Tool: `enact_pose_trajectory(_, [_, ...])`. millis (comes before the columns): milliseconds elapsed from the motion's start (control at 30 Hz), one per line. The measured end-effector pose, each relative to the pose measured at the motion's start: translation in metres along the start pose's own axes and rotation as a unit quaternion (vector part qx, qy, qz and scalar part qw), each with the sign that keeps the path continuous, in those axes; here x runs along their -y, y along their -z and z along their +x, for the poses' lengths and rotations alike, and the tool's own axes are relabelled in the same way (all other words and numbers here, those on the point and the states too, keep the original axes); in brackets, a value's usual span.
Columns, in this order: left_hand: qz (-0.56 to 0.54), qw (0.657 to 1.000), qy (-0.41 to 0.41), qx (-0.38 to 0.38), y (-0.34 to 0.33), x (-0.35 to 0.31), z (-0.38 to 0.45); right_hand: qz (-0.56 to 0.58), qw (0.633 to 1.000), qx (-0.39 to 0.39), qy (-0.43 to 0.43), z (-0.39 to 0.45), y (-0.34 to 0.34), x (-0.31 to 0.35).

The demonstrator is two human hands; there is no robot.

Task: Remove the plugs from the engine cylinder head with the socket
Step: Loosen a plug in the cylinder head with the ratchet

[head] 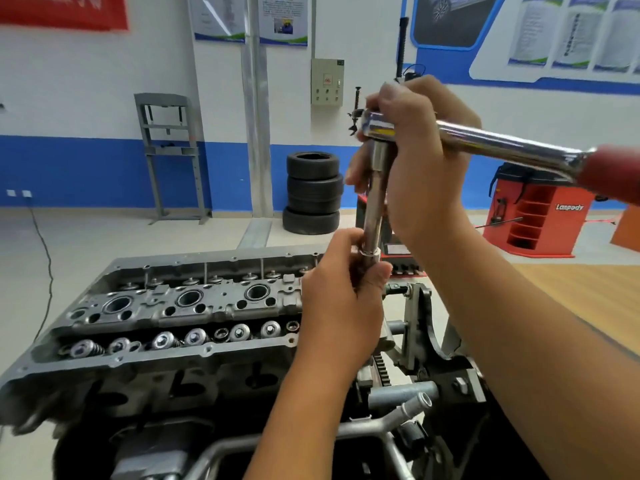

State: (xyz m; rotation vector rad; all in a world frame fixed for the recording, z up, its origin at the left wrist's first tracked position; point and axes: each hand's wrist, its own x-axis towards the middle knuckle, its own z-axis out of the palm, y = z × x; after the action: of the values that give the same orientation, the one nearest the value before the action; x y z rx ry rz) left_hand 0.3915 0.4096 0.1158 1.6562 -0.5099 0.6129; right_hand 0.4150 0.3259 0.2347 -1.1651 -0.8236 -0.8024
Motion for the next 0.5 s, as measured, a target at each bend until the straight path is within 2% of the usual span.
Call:
enact_pose_trajectory(67, [-0.031,0.999,-0.003,0.036,0.003,-0.001,0.001,0.052,0.997,0.017,-0.062,0.003,0.003,0.004])
enact_pose_trajectory(167, [-0.093,0.993,0.017,0.065,0.01,0.0,0.002,0.201,0.949,0.091,-0.226,0.006,0.009,0.011])
enact_pose_trajectory(233, [-0.088,0.995,0.004,0.052,0.01,0.0,0.002,0.205,0.938,0.104,-0.261,0.007,0.009,0.012])
enact_pose_trajectory(300, [-0.083,0.996,0.007,0.018,0.005,0.0,0.002,0.119,0.97,0.064,-0.204,0.003,0.007,0.01])
enact_pose_trajectory(367, [-0.08,0.997,0.012,0.0,0.002,-0.001,0.002,-0.002,0.999,0.002,-0.046,-0.003,0.004,0.006])
enact_pose_trajectory(433, [-0.072,0.997,0.003,0.02,0.003,0.0,0.004,-0.058,0.995,-0.025,0.078,-0.005,0.003,0.004])
enact_pose_trajectory(467, [-0.075,0.996,0.002,0.045,0.006,-0.001,0.005,-0.051,0.995,-0.017,0.079,-0.004,0.005,0.004])
enact_pose_trajectory(500, [-0.088,0.994,0.004,0.07,0.008,0.0,0.006,-0.018,0.999,0.003,0.029,-0.002,0.006,0.006])
